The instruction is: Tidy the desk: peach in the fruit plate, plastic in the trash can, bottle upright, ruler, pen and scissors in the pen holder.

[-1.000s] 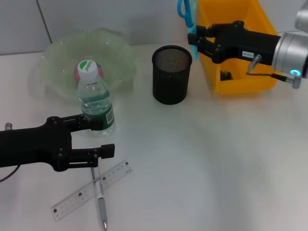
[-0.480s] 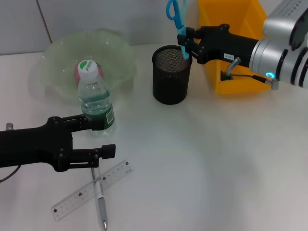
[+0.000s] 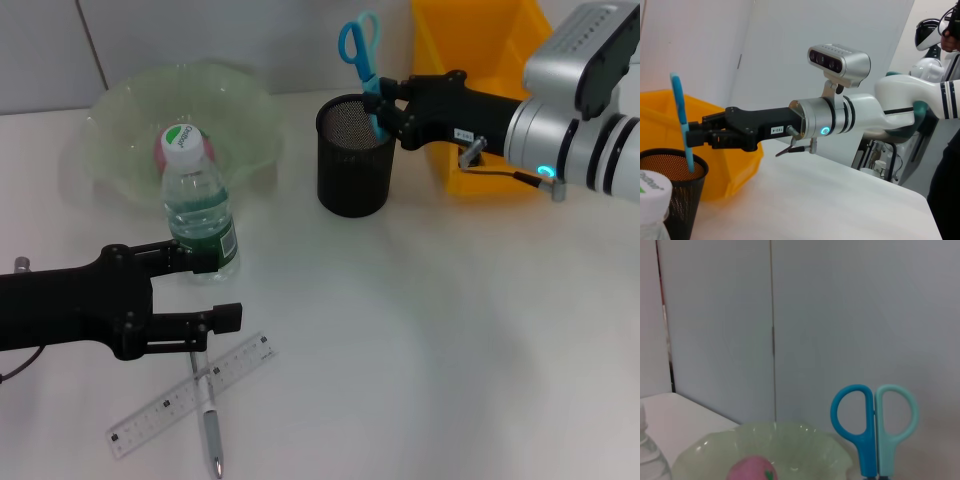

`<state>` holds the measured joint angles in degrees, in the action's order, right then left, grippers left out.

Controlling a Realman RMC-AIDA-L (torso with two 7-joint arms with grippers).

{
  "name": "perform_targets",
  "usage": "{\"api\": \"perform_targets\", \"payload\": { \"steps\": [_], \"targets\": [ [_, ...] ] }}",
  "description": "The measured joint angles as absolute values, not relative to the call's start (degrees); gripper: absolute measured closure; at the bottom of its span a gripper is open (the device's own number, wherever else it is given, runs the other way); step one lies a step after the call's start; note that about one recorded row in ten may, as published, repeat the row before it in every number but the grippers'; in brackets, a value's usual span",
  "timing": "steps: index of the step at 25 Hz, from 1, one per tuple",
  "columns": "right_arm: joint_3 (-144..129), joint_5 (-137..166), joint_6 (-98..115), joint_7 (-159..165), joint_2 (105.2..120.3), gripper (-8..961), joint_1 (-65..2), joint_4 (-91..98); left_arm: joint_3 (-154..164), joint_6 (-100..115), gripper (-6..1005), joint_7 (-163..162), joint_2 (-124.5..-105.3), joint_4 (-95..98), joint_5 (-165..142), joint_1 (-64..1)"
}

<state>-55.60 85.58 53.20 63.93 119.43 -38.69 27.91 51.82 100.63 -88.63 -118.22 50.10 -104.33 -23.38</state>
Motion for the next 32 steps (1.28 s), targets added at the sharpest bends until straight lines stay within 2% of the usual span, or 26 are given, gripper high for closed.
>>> {"api": "perform_targets", "payload": {
  "steps": [17, 20, 26, 31, 32],
  "targets": [
    [-55.91, 83.80, 51.99, 60.69, 119.40, 618, -39.38, 25.25, 51.59, 101.37, 185, -88.54, -118.22, 50.52, -104.32, -22.92],
    [-55.87, 83.68, 52.44, 60.81, 119.38, 429, -39.26, 25.26, 51.59, 101.42, 185, -88.51, -118.18, 50.54, -104.28, -22.88],
    [-55.16, 81.59, 56.50, 62.67, 119.11, 428, -38.10, 26.03, 51.59, 101.47, 185, -88.50, -118.12, 50.61, -104.25, -22.85],
    [-55.19, 81.37, 59.84, 68.69, 119.07, 428, -34.38, 31.67, 51.59, 101.64, 186, -88.50, -118.17, 50.59, -104.23, -22.76],
    [-55.31, 81.35, 60.79, 69.90, 119.14, 392, -33.31, 33.33, 51.59, 101.63, 186, -88.52, -118.18, 50.57, -104.23, -22.76]
  ]
}}
